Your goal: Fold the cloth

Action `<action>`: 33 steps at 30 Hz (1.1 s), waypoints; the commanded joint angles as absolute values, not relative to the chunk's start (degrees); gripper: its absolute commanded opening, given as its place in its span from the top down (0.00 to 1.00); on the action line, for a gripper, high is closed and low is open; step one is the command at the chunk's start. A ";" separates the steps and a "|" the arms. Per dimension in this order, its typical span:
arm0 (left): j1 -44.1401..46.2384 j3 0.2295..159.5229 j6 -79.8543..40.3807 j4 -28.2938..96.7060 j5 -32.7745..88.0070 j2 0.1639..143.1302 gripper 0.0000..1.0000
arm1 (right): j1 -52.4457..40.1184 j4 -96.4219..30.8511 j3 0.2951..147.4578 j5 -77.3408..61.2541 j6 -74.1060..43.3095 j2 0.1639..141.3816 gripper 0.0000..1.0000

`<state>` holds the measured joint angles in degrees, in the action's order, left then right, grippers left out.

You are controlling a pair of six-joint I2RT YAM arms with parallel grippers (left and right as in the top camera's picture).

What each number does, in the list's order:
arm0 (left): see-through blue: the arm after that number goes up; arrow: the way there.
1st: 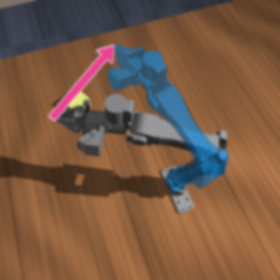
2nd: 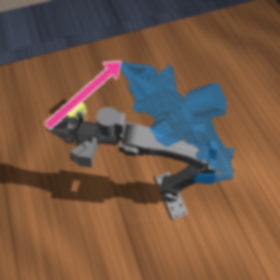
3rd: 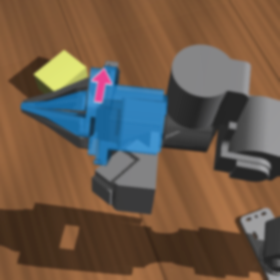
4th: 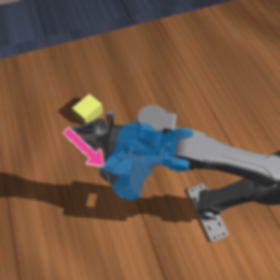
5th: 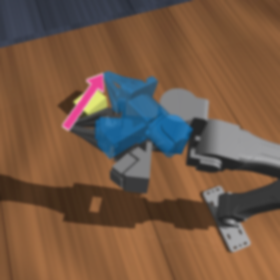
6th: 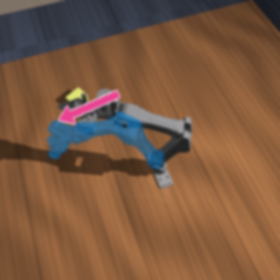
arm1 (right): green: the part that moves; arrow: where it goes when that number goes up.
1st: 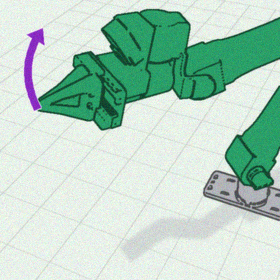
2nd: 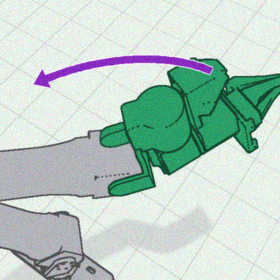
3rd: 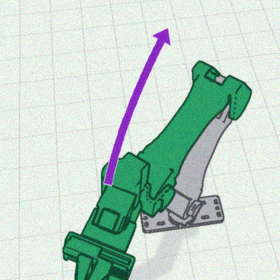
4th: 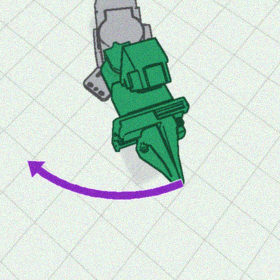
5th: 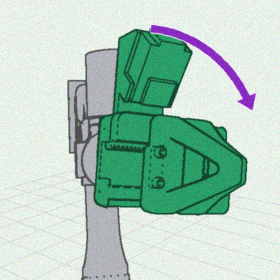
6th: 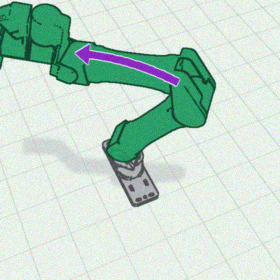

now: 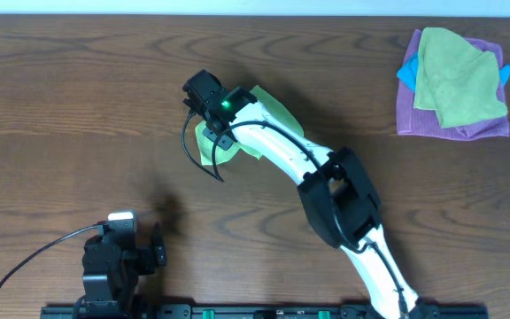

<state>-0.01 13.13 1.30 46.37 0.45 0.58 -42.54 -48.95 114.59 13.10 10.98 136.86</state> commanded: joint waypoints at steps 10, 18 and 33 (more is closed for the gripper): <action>-0.34 11.33 1.30 49.28 -0.58 0.27 0.05 | -41.69 -49.45 115.20 14.76 10.24 137.73 0.28; -0.34 11.33 1.30 49.28 -0.58 0.27 0.05 | -41.91 -50.09 115.26 11.22 8.12 136.07 0.28; -0.34 11.33 1.30 49.28 -0.58 0.27 0.05 | -40.88 -48.42 114.78 9.28 4.54 136.09 0.99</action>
